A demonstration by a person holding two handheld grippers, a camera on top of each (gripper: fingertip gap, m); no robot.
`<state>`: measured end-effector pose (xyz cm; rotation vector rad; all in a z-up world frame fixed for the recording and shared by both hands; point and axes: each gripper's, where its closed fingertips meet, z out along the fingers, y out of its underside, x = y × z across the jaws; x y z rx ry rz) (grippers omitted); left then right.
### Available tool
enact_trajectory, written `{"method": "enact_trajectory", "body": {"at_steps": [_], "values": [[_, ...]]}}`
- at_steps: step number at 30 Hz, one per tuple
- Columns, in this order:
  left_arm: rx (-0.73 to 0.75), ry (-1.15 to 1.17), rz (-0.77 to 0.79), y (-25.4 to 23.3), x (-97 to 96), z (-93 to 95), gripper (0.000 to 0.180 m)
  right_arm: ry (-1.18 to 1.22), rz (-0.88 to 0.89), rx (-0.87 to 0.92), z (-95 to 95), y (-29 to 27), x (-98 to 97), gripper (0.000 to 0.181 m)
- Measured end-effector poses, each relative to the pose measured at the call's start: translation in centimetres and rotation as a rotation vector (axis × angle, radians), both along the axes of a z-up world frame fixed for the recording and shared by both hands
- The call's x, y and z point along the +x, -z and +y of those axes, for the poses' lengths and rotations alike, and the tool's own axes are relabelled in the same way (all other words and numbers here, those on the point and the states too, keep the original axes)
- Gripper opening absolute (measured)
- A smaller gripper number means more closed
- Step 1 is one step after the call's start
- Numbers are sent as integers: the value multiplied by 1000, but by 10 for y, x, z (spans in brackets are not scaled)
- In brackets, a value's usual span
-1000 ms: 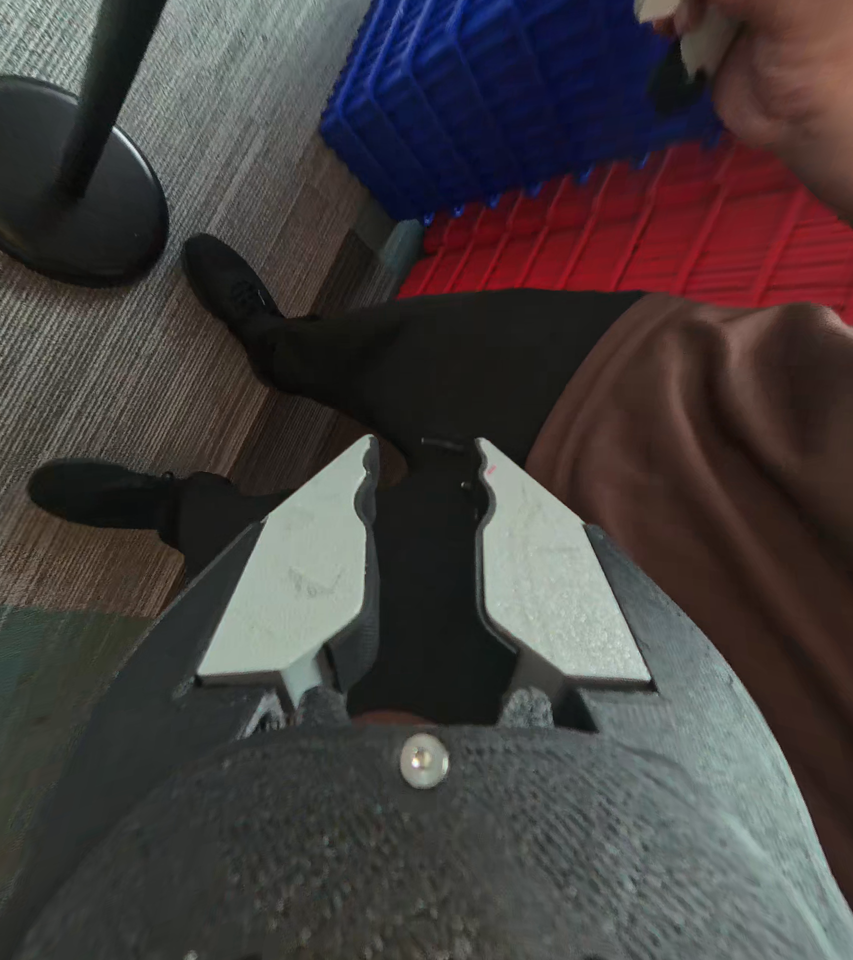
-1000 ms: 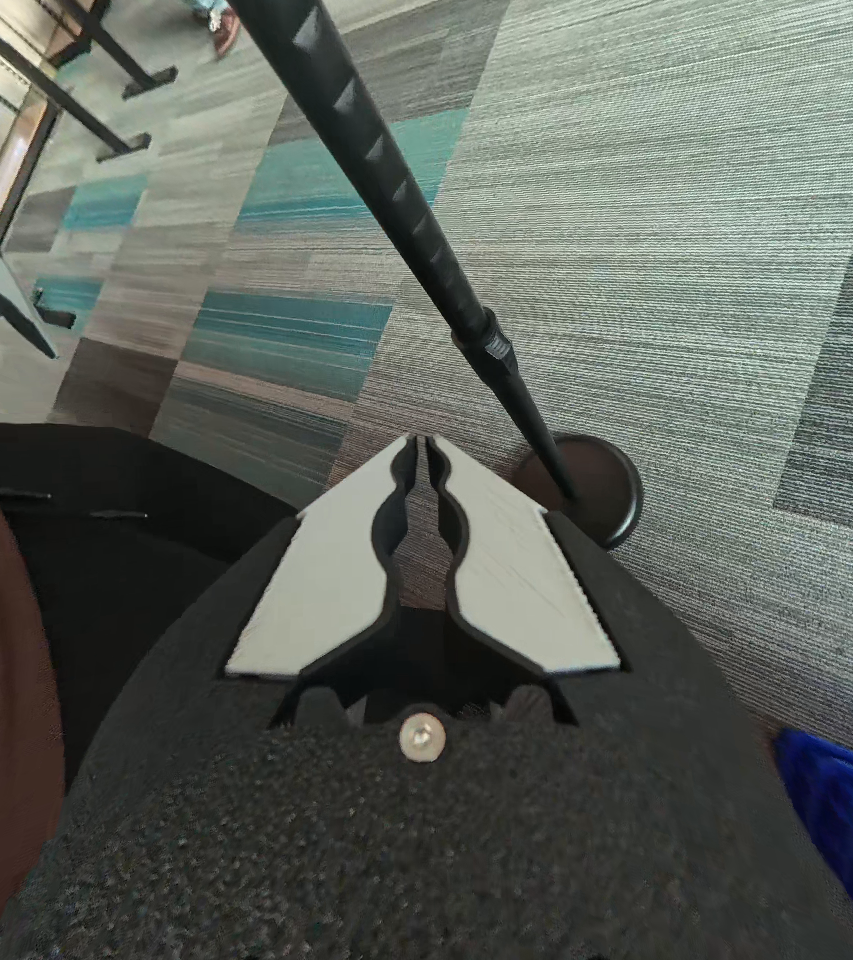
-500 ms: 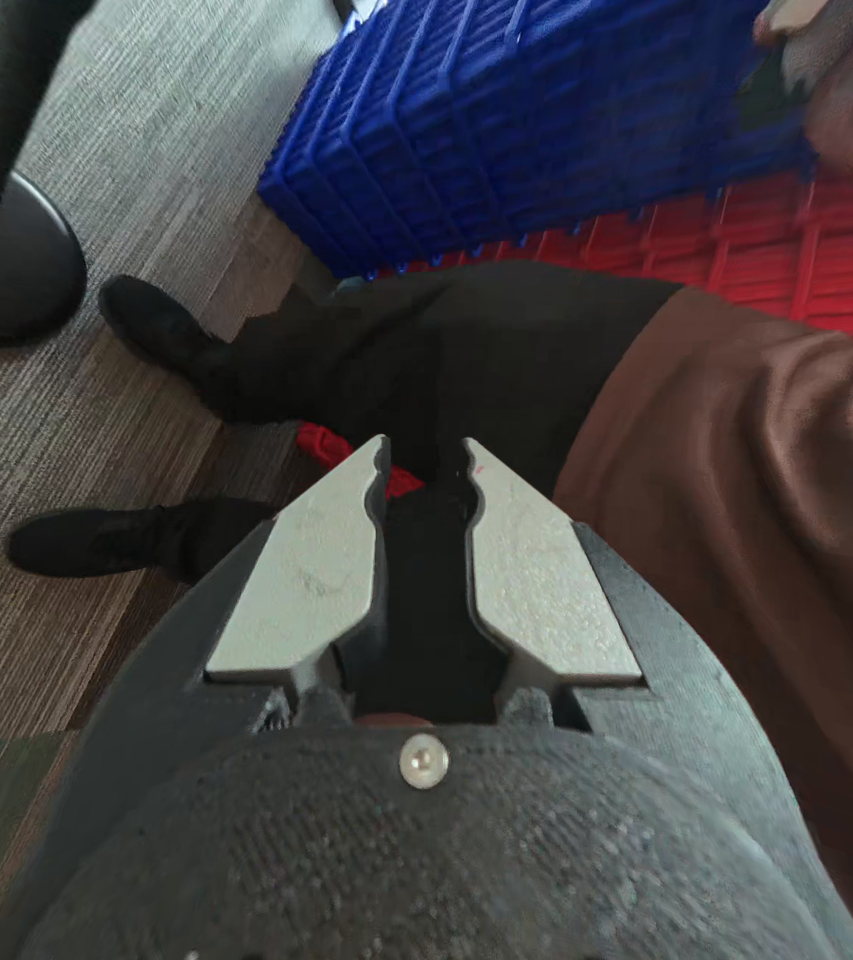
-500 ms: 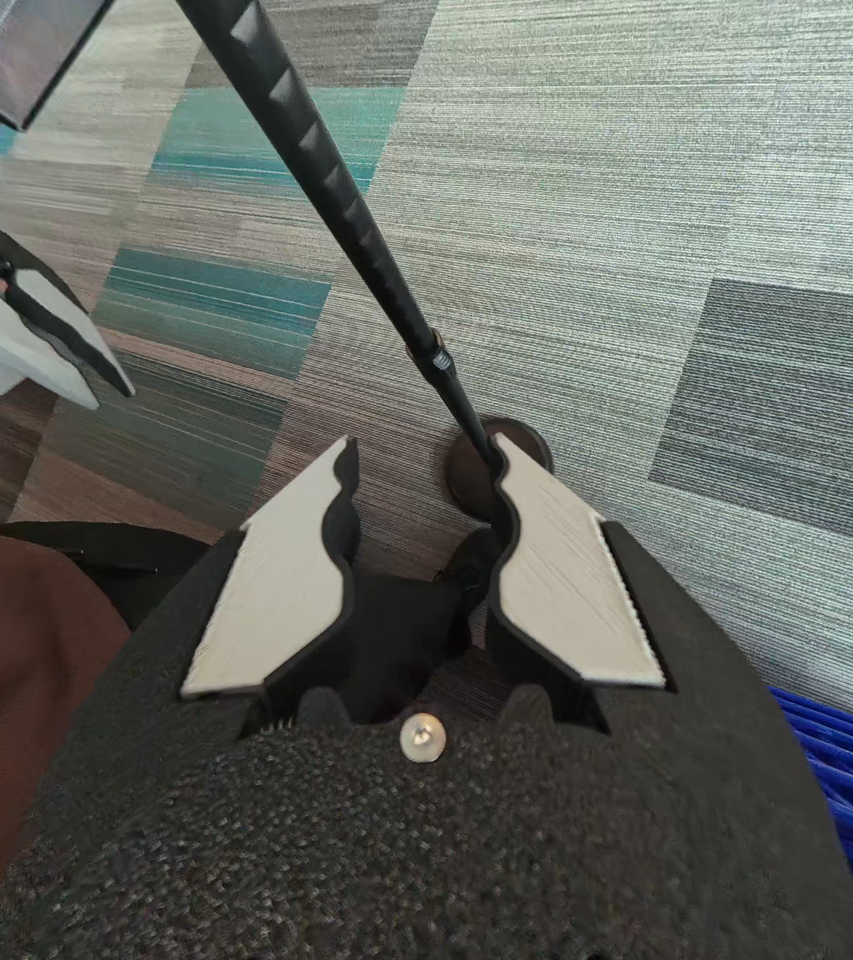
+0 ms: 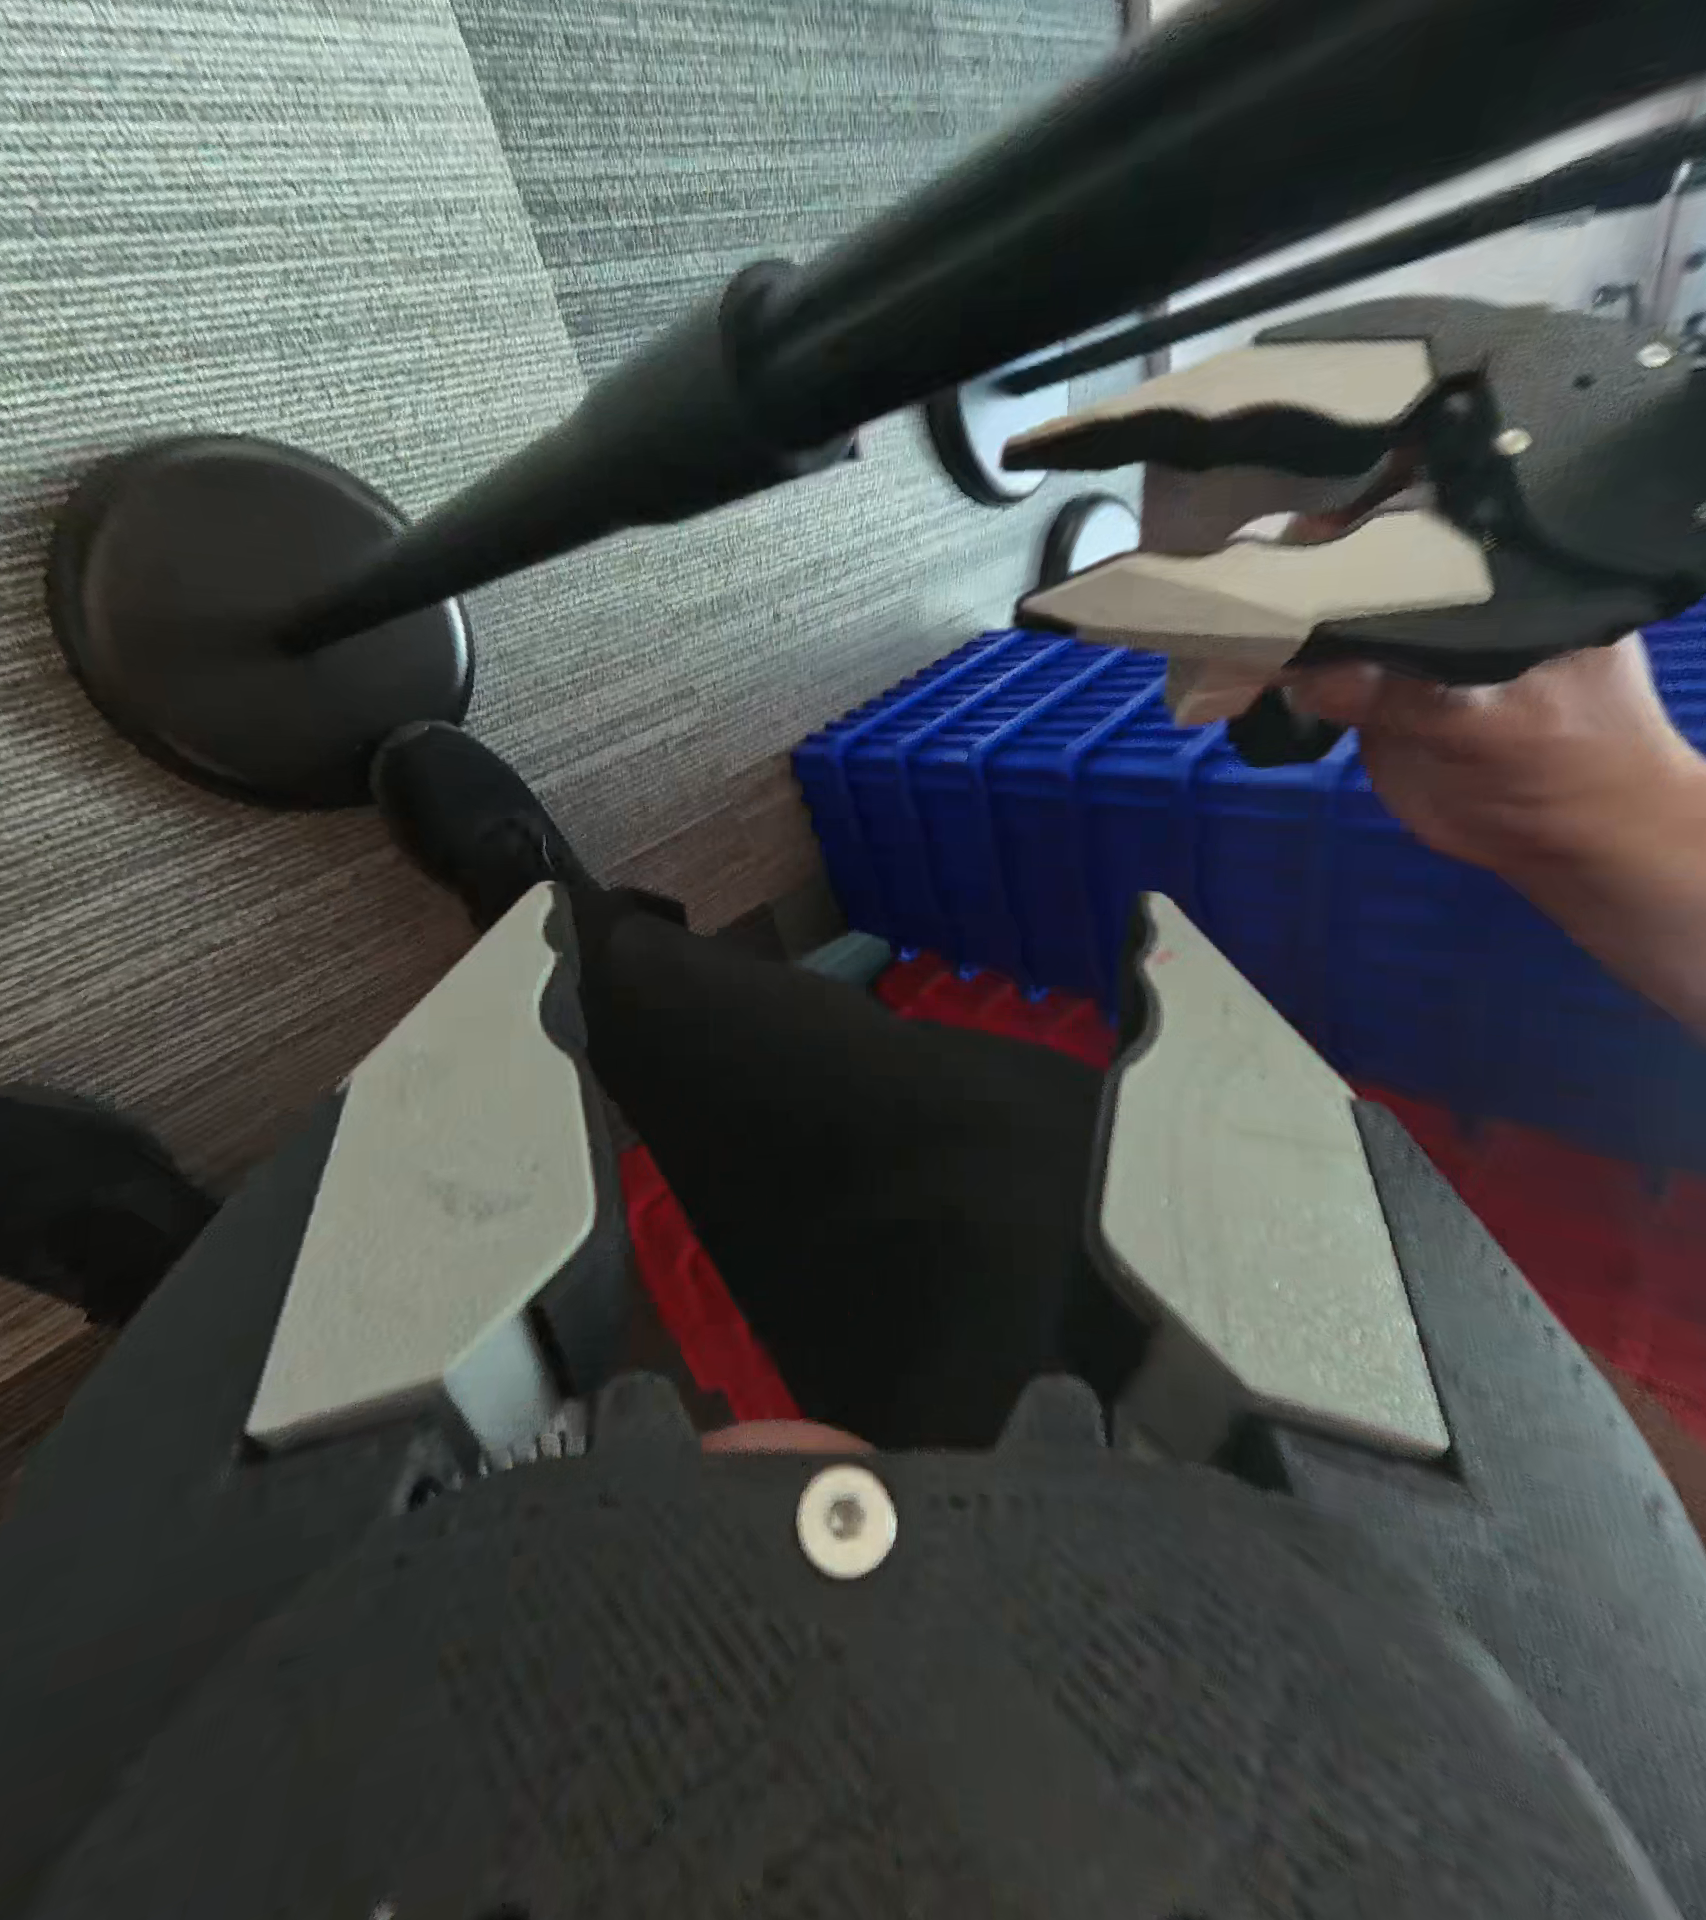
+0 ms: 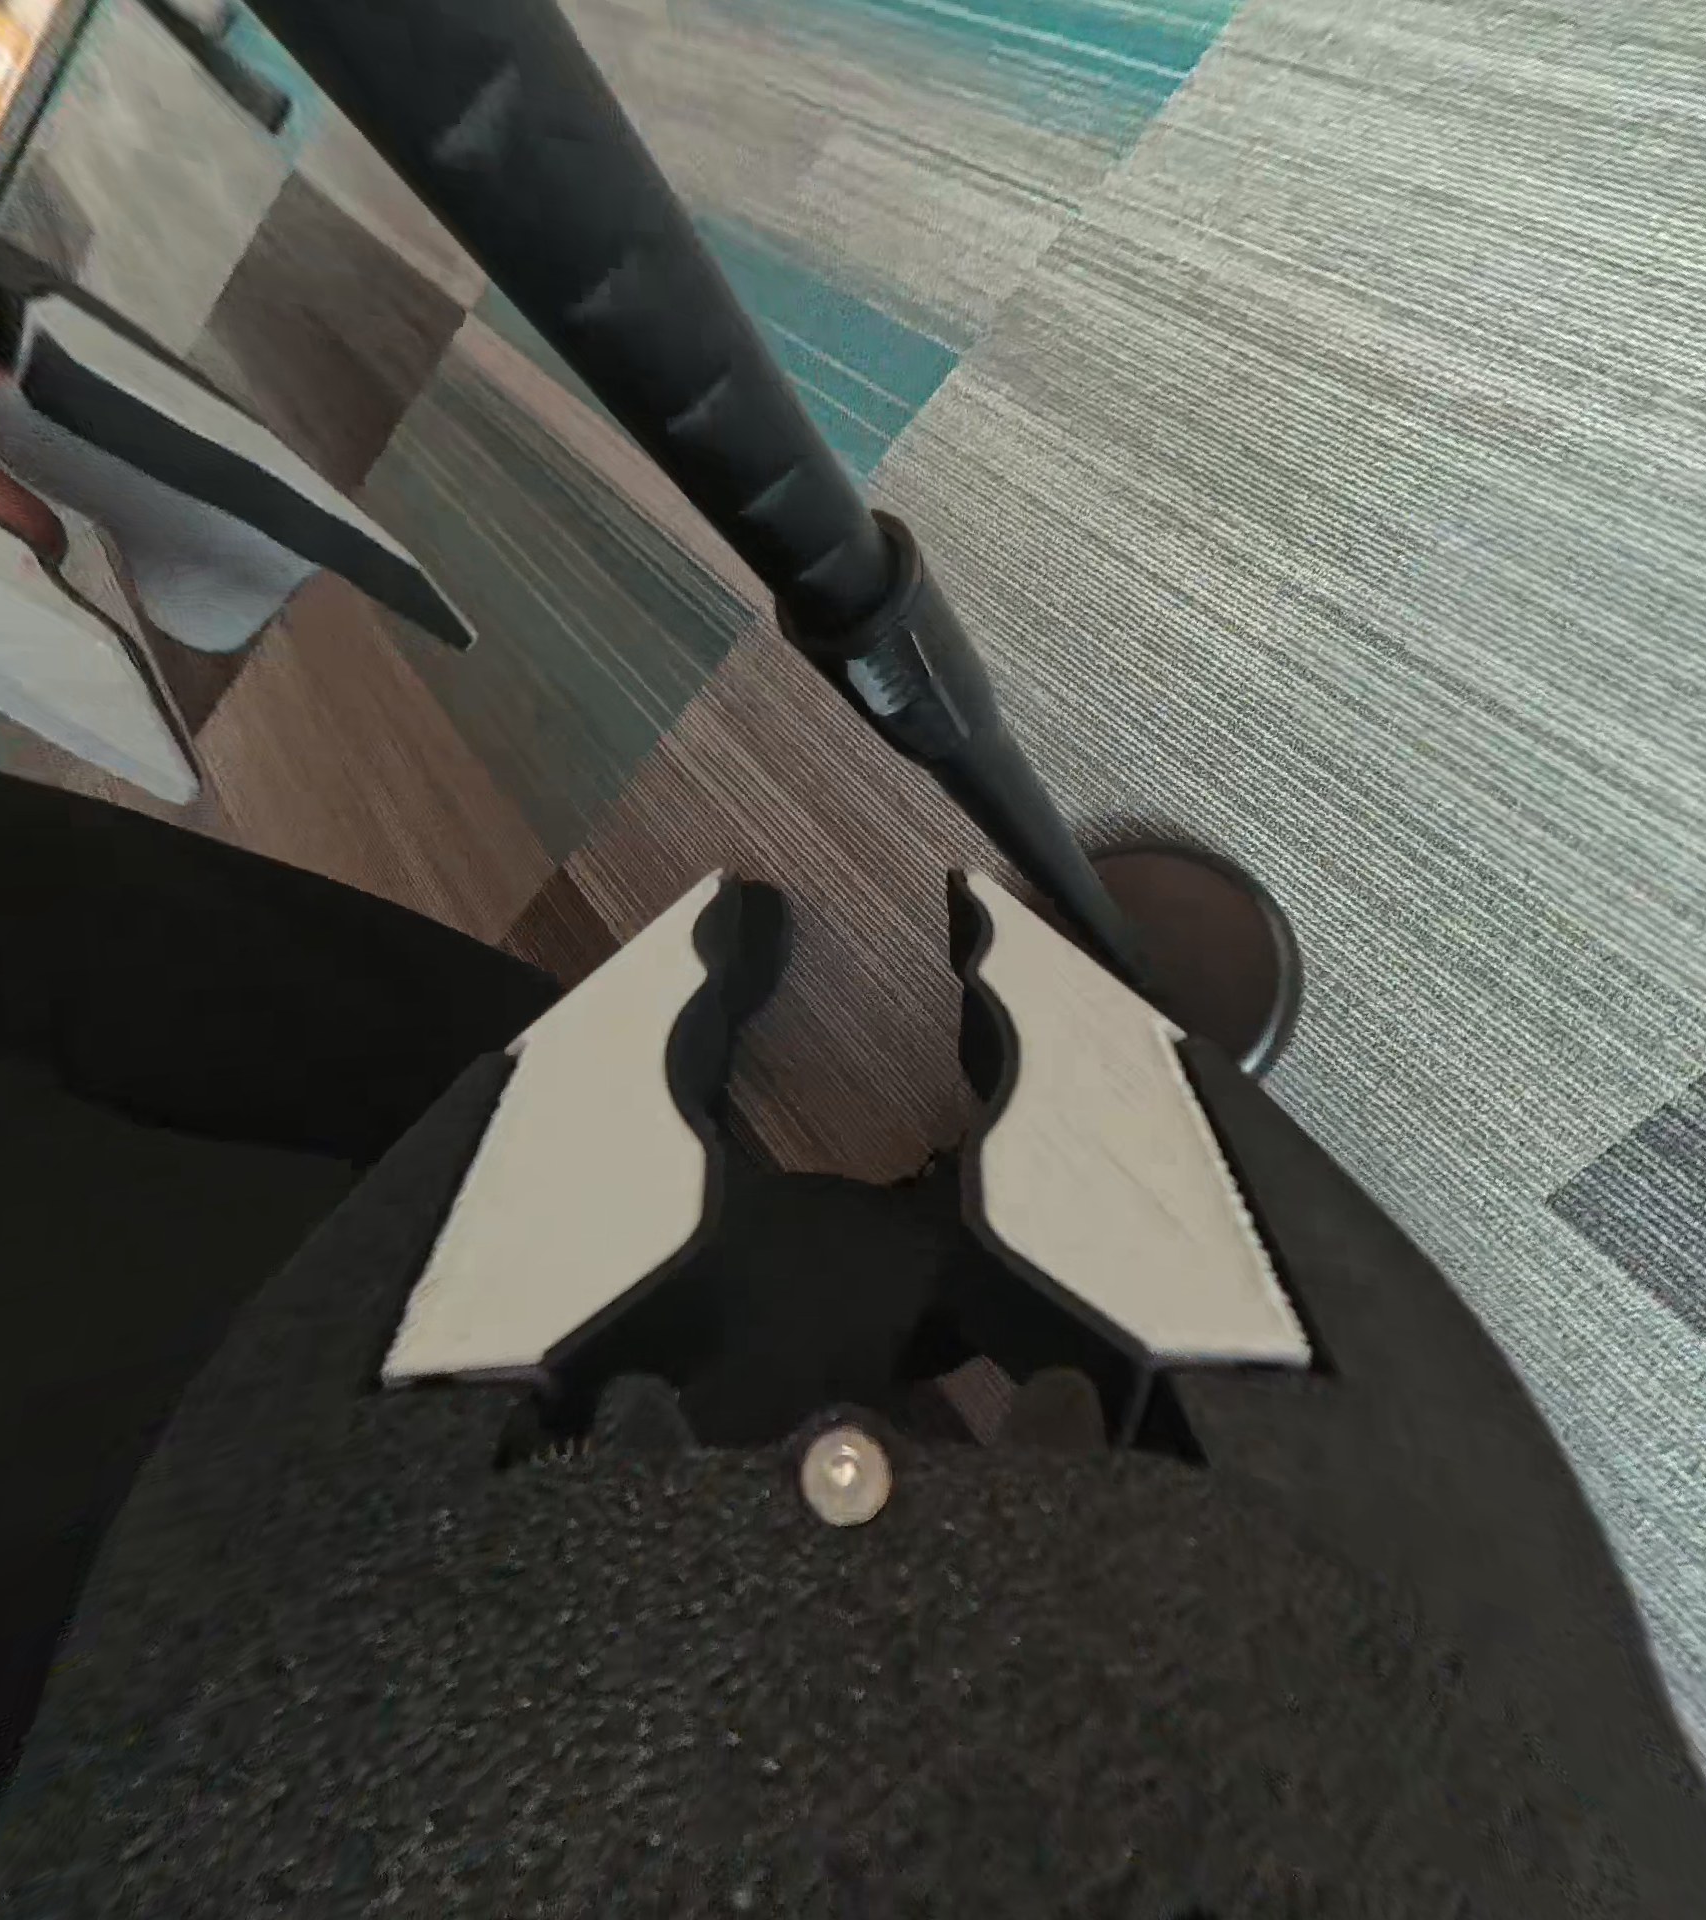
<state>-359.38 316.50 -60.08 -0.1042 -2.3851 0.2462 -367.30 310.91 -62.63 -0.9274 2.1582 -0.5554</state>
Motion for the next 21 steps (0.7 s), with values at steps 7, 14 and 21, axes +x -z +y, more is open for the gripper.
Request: {"method": "enact_trajectory", "body": {"at_steps": [7, 14, 21], "values": [[-186, -45, 3, -10, -44, -60, 76, -139, -25, -86, -25, 40, 31, 39], [-314, -58, -146, -30, -38, -86, 53, -270, 22, -198, -26, 52, 51, 25], [-323, -49, -139, -44, -45, -95, 61, -321, 109, -253, -24, 51, 46, 17]]}}
